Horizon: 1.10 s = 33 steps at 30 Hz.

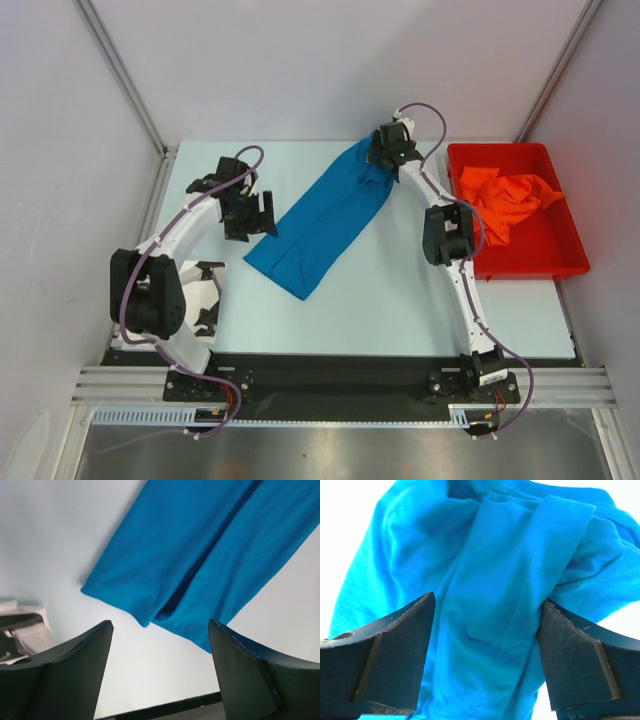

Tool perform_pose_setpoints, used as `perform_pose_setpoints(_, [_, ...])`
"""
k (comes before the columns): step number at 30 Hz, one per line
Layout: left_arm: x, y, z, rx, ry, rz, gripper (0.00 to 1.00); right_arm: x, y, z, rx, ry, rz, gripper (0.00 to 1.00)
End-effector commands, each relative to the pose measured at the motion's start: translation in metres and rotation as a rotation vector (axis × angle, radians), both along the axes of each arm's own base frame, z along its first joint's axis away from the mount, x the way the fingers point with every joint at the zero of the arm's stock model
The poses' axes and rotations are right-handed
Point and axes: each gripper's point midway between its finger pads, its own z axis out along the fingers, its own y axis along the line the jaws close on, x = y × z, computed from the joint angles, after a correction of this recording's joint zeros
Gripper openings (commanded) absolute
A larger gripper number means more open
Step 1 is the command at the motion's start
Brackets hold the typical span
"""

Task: Fold and stack the t-shirts
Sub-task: Fold the tshirt

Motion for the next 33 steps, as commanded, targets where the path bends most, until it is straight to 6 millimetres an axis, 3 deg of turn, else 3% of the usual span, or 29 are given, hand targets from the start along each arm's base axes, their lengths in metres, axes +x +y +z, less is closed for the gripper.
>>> perform_pose_setpoints(1, [0.024, -0.009, 0.015, -0.015, -0.069, -0.093, 0.84, 0.003, 0.017, 0.062, 0.045, -0.102, -0.011, 0.83])
perform_pose_setpoints(2, [0.025, -0.009, 0.014, -0.012, -0.06, -0.096, 0.84, -0.002, 0.015, 0.089, 0.043, -0.117, -0.015, 0.83])
perform_pose_setpoints(3, [0.029, -0.01, 0.015, -0.013, -0.061, -0.093, 0.84, -0.008, 0.01, 0.095, 0.015, -0.106, -0.02, 0.99])
perform_pose_setpoints(4, [0.029, -0.011, 0.016, -0.022, -0.057, -0.081, 0.85, -0.02, 0.004, 0.101, -0.012, -0.067, -0.022, 1.0])
perform_pose_setpoints(5, [0.028, -0.014, 0.018, -0.042, -0.059, -0.079, 0.84, -0.032, -0.002, 0.12, -0.028, -0.062, -0.025, 1.0])
perform_pose_setpoints(8, [0.024, -0.018, 0.034, -0.089, -0.095, -0.044, 0.84, -0.065, -0.015, 0.135, -0.081, 0.005, -0.012, 1.0])
perform_pose_setpoints(9, [0.019, -0.021, 0.036, -0.109, -0.09, -0.036, 0.84, -0.086, -0.025, 0.145, -0.107, 0.036, -0.016, 1.0])
perform_pose_setpoints(11, [0.011, -0.022, 0.044, -0.132, -0.101, -0.033, 0.84, -0.111, -0.038, 0.135, -0.127, 0.114, -0.035, 1.0])
perform_pose_setpoints(13, [0.003, -0.022, 0.053, -0.149, -0.117, -0.026, 0.84, -0.137, -0.038, 0.15, -0.076, 0.135, -0.015, 1.0])
perform_pose_setpoints(14, [-0.002, -0.021, 0.049, -0.149, -0.103, -0.018, 0.84, -0.16, -0.032, 0.141, -0.033, 0.187, 0.026, 1.0])
perform_pose_setpoints(16, [-0.008, -0.019, 0.05, -0.144, -0.1, -0.012, 0.84, -0.186, -0.016, 0.134, 0.034, 0.23, 0.062, 1.0])
perform_pose_setpoints(17, [-0.014, -0.017, 0.049, -0.141, -0.096, -0.007, 0.83, -0.203, 0.002, 0.13, 0.051, 0.249, 0.101, 1.0])
perform_pose_setpoints(18, [-0.019, -0.015, 0.05, -0.139, -0.093, 0.001, 0.83, -0.226, 0.012, 0.105, 0.07, 0.301, 0.134, 1.0])
perform_pose_setpoints(19, [-0.022, -0.014, 0.053, -0.141, -0.1, 0.004, 0.82, -0.24, 0.022, 0.121, 0.135, 0.267, 0.134, 0.98])
perform_pose_setpoints(20, [-0.029, -0.013, 0.059, -0.147, -0.122, 0.005, 0.82, -0.256, 0.039, 0.121, 0.195, 0.27, 0.172, 0.86])
perform_pose_setpoints(21, [-0.033, -0.012, 0.061, -0.153, -0.128, 0.012, 0.82, -0.267, 0.058, 0.121, 0.259, 0.246, 0.199, 0.82])
perform_pose_setpoints(23, [-0.046, -0.011, 0.062, -0.163, -0.131, 0.012, 0.81, -0.312, 0.077, 0.101, 0.416, 0.316, 0.192, 0.73])
perform_pose_setpoints(24, [-0.052, -0.01, 0.069, -0.171, -0.155, 0.014, 0.81, -0.324, 0.099, 0.103, 0.486, 0.303, 0.227, 0.72])
perform_pose_setpoints(25, [-0.057, -0.009, 0.07, -0.175, -0.158, 0.013, 0.81, -0.348, 0.103, 0.085, 0.526, 0.345, 0.229, 0.67])
perform_pose_setpoints(26, [-0.065, -0.008, 0.063, -0.176, -0.144, 0.015, 0.81, -0.358, 0.115, 0.083, 0.598, 0.361, 0.207, 0.66])
perform_pose_setpoints(27, [-0.072, -0.008, 0.068, -0.186, -0.158, 0.017, 0.81, -0.372, 0.14, 0.09, 0.634, 0.329, 0.266, 0.65])
perform_pose_setpoints(29, [-0.084, -0.007, 0.061, -0.195, -0.145, 0.019, 0.81, -0.391, 0.155, 0.073, 0.646, 0.358, 0.265, 0.64])
perform_pose_setpoints(31, [-0.093, -0.008, 0.065, -0.216, -0.165, 0.019, 0.8, -0.407, 0.177, 0.068, 0.686, 0.379, 0.28, 0.63])
perform_pose_setpoints(33, [-0.102, -0.007, 0.062, -0.223, -0.159, 0.026, 0.81, -0.411, 0.19, 0.054, 0.704, 0.403, 0.265, 0.61])
